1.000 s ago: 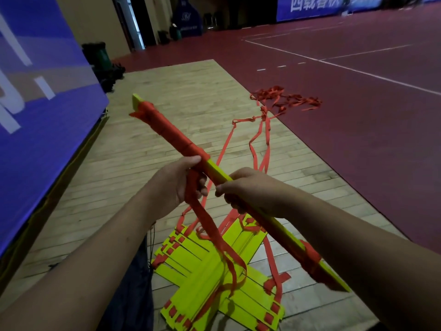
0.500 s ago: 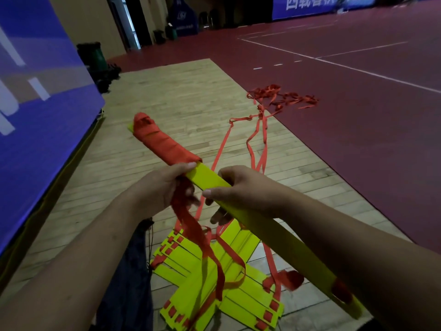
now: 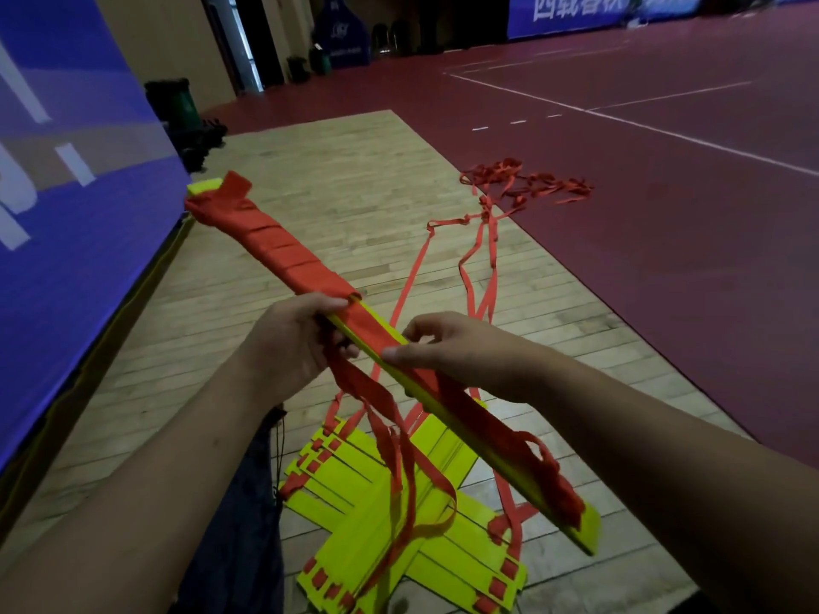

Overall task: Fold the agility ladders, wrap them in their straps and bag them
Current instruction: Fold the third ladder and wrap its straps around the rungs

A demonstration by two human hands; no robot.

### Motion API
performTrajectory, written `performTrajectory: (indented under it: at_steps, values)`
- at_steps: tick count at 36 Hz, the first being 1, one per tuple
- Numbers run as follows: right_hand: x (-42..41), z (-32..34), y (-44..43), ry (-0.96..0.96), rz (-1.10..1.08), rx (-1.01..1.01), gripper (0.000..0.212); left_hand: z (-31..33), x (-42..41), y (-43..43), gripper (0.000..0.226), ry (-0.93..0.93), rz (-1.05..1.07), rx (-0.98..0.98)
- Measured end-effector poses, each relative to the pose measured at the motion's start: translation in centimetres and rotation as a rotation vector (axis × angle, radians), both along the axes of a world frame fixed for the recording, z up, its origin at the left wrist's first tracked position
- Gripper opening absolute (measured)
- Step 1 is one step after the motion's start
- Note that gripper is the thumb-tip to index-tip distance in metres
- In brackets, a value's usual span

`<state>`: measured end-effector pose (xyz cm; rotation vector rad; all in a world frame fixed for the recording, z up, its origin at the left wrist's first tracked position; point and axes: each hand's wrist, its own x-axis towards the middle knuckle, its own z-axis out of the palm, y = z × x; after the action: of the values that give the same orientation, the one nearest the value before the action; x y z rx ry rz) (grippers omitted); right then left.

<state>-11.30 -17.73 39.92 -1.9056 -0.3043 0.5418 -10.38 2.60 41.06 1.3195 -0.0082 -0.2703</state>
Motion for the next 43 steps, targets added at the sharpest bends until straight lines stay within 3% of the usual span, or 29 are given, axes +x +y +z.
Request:
performTrajectory:
  at_steps: [4, 6, 8, 10, 14, 17, 20, 23, 27, 30, 32, 37, 39, 43]
  values:
    - [-0.4, -0.1, -0.6, 0.121, 0.103, 0.229, 0.025, 0.0, -0.3, 0.4, 0.017, 0.047, -0.125, 0.088]
    - [-0.7, 0.3, -0.6, 0.18, 0.09, 0.345, 0.02, -0.2, -0.2, 0.6, 0.025, 0.096, -0.187, 0.134]
    - [-0.9, 0.7, -0.5, 0.098, 0.04, 0.295, 0.017, -0.6, -0.1, 0.8, 0.033, 0.131, -0.236, 0.23]
    - [-0.9, 0.7, -0.2, -0.06, 0.001, 0.121, 0.018, -0.9, -0.2, 0.6, 0.038, 0.133, -0.238, 0.338]
    - [-1.1, 0.3, 0.7, -0.211, -0.017, -0.119, 0.025, -1.4, -0.2, -0.5, 0.051, 0.11, -0.196, 0.349]
    - [-1.3, 0.3, 1.0, -0.196, 0.012, -0.096, 0.027, -1.6, 0.1, -0.5, 0.036, 0.069, -0.15, 0.262]
    - [-1.2, 0.6, 0.8, -0.117, -0.052, -0.052, 0.035, -0.9, 0.2, -0.3, 0.013, 0.081, -0.056, 0.016]
    - [-1.1, 0.5, 0.3, 0.034, 0.05, 0.045, 0.032, -0.2, 0.4, 0.1, 0.014, 0.02, 0.058, -0.104]
    - [-1.2, 0.1, 0.1, 0.061, 0.11, 0.133, 0.037, -0.2, 0.4, 0.9, 0.01, 0.014, -0.021, 0.031]
    - [-0.9, -0.1, 0.2, 0.125, 0.074, 0.257, 0.028, -0.2, 0.3, 1.3, 0.022, 0.104, -0.127, 0.149]
    - [-0.9, -0.2, 0.2, 0.092, 0.054, 0.187, 0.02, -0.5, 0.2, 1.4, 0.027, 0.14, -0.173, 0.248]
    - [-1.3, -0.2, 1.0, -0.288, 0.04, -0.257, 0.021, -1.3, 0.2, 0.8, 0.037, 0.168, -0.219, 0.312]
    - [-1.4, 0.0, 1.3, -0.322, 0.024, -0.273, 0.022, -1.2, 0.2, 0.8, 0.043, 0.152, -0.213, 0.289]
    - [-1.7, 0.0, 1.5, -0.2, 0.021, -0.149, 0.027, -1.2, 0.4, 1.1, 0.043, 0.097, -0.183, 0.235]
